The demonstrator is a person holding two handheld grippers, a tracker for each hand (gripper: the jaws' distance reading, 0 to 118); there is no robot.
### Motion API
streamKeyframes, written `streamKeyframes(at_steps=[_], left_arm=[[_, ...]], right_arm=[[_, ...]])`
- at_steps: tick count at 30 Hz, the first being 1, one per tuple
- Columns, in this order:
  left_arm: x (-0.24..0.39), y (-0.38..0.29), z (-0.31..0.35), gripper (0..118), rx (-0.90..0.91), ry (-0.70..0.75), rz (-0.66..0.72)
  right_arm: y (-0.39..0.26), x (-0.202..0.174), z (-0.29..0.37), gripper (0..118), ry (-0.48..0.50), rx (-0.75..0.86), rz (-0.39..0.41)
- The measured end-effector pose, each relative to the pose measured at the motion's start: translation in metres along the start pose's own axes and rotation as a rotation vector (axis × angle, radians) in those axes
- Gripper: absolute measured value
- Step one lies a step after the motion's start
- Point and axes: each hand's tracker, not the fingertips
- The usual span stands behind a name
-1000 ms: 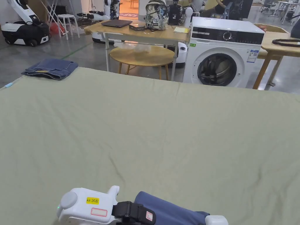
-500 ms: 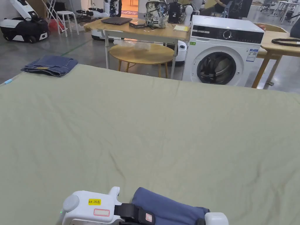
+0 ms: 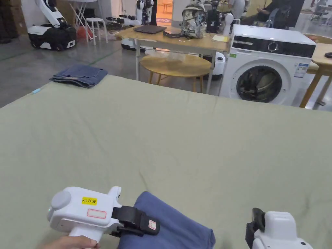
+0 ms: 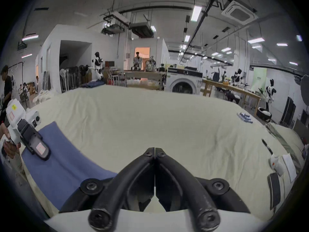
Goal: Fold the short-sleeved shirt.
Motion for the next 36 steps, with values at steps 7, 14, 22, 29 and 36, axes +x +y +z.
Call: streamKeyframes(at_steps=[7, 14, 22, 29, 36], left_arm=[[-0.011, 0.031, 0.124, 16, 0.075, 0.173, -0.034], [-0.053, 0.086, 0.264, 16, 0.163, 0.422, 0.009], [-0.065, 0.085, 0.31, 16, 0.165, 0.606, 0.137], [-0.076, 0.077, 0.292, 27, 0.161, 0.757, 0.147], [-0.082, 0.087, 0.334, 48, 0.191, 0.941, 0.121]], right_arm=[[0.029, 0.0, -0.012, 0, 0.0, 0.06, -0.016], [0.038, 0.002, -0.019, 0, -0.003, 0.054, -0.03], [0.03, 0.007, -0.02, 0, -0.021, 0.02, -0.042], [0.026, 0.009, -0.022, 0, -0.023, -0.01, -0.037], [0.028, 0.012, -0.023, 0, -0.023, -0.01, -0.034]])
